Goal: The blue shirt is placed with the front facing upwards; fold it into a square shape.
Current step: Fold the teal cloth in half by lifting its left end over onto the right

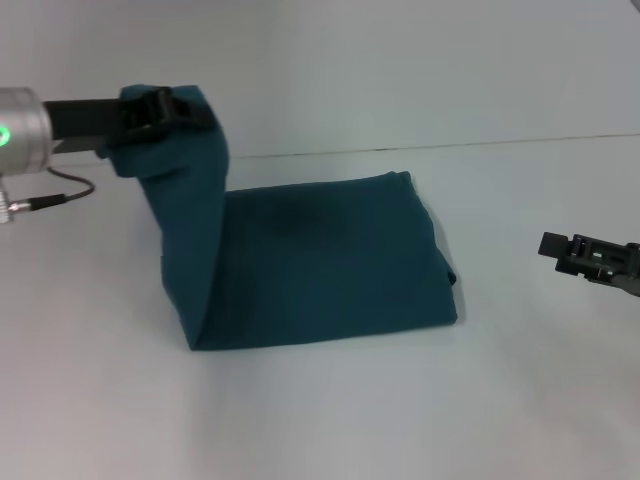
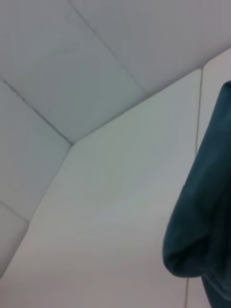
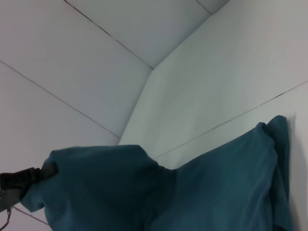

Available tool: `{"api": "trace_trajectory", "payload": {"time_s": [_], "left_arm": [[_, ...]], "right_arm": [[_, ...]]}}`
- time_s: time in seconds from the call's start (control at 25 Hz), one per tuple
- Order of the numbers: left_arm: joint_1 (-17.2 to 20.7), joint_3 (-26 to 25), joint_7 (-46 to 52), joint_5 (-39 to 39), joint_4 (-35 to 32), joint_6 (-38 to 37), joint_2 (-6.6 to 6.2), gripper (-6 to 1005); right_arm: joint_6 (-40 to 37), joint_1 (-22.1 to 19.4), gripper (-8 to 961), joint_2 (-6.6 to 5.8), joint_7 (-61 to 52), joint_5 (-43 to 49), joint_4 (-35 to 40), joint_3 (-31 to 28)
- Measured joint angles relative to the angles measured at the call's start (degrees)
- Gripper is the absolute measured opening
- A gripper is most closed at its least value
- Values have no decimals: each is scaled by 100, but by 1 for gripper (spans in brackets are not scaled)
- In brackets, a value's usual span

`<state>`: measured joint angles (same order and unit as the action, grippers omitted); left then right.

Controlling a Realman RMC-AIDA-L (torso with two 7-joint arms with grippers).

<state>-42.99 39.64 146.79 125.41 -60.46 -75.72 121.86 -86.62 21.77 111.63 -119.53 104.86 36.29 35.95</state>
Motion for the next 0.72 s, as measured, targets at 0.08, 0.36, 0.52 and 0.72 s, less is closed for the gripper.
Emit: {"api": "trace_trajectory", "payload": {"time_s": [0.08,0.36,0.52,0.72], "left_arm": [[-50,93,2,0,12,83,57,110],[-324,686,19,-23,441,658,185,118],[-448,1039,50,-60,801,1170,204,123],[-514,1690,165,-295,1026,1678,225,129]], "right_arm": [[0,4,884,-1,0,0,0,0],[52,10,884,-1,0,6,0,6],[68,11,884,20,0,108,-5,-13],[86,12,884,28,0,137,-37,-24]]}}
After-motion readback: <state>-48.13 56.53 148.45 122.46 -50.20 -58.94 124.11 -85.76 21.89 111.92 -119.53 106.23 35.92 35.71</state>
